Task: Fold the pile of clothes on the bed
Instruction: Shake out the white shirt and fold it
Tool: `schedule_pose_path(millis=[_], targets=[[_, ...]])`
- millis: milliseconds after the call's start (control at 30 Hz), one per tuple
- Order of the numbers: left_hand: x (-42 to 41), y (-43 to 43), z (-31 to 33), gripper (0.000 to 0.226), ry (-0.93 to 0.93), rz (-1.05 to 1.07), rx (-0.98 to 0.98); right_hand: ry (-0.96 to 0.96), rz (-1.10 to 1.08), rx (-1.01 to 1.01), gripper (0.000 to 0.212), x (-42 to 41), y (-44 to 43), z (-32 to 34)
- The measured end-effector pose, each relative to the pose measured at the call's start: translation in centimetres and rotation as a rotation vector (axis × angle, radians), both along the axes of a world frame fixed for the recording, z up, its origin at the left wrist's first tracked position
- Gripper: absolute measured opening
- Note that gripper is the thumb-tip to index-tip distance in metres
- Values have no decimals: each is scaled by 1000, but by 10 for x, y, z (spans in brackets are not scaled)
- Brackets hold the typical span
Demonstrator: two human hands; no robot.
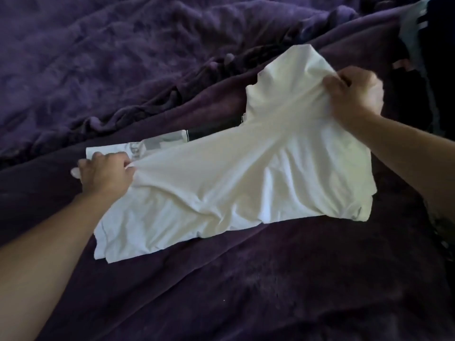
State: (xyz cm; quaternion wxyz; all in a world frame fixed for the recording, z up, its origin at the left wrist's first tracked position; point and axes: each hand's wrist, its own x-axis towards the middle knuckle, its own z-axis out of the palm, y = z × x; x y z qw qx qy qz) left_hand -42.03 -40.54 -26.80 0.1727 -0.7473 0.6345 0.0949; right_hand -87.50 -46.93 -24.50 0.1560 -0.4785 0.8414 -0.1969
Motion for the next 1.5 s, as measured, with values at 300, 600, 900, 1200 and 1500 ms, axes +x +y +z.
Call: schedule_pose_path(millis=[300,600,900,1200,1500], targets=[[14,-45,7,34,-53,251,-241,-10,35,91,40,-23,-24,-4],[-119,52,-3,32,387,-253,-110,-378,-110,313,56,-24,104,-4],[-111,101,-8,32,416,-168,26,-895,37,367,42,-16,108,82],[-35,131,22,36,595,178,17,-212,575,516,41,189,56,98],[-35,148,27,36,677,139,-102,-425,214,376,37,199,63,17]])
